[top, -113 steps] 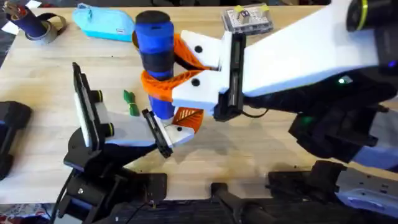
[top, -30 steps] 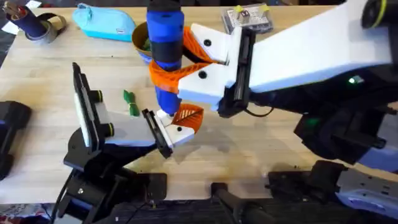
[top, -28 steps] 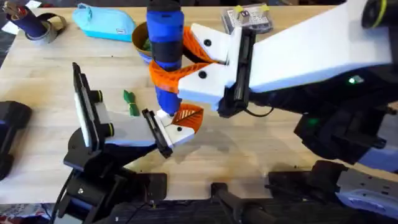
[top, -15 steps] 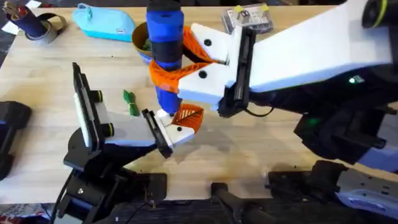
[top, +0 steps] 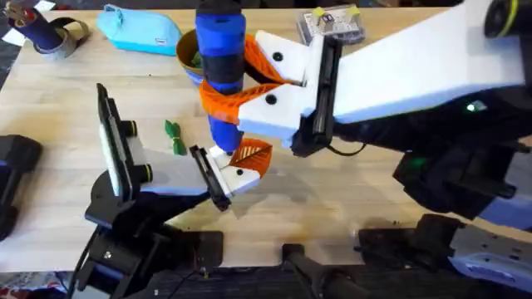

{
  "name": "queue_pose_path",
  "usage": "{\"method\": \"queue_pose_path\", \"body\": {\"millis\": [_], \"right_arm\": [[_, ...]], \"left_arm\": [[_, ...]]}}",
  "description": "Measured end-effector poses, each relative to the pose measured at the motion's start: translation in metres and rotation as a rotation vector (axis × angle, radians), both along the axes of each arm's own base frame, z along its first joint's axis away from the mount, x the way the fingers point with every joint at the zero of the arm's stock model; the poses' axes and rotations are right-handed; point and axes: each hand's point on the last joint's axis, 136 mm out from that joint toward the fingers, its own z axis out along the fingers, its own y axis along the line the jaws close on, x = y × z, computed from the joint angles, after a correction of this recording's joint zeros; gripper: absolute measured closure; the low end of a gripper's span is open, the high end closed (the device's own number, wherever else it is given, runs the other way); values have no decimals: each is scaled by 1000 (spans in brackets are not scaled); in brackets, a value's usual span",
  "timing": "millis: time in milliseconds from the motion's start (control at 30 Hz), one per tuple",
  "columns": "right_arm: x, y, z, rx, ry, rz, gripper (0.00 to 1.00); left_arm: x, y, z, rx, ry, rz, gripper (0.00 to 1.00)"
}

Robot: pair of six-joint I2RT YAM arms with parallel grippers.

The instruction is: Pick up the gripper from the table and insert it into the empty holder that is missing its gripper. Then pick up a screw, insert it into the mounting hole, and use the screwdriver to tighten it. Finally, clean up the table by picking up the vegetable and placing it into the bucket.

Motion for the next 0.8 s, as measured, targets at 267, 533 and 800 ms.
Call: {"method": "queue_pose_path", "body": {"millis": [267,533,800], "right_arm": [[-2,-2,11,37,-36,-1,953],[-2,-2,11,40,-24,3,954],[1,-1,1,9,14,0,953]], "left_arm": [[0,0,0,0,0,0,983],[0,0,0,0,0,0,983],[0,0,0,0,0,0,983]]}}
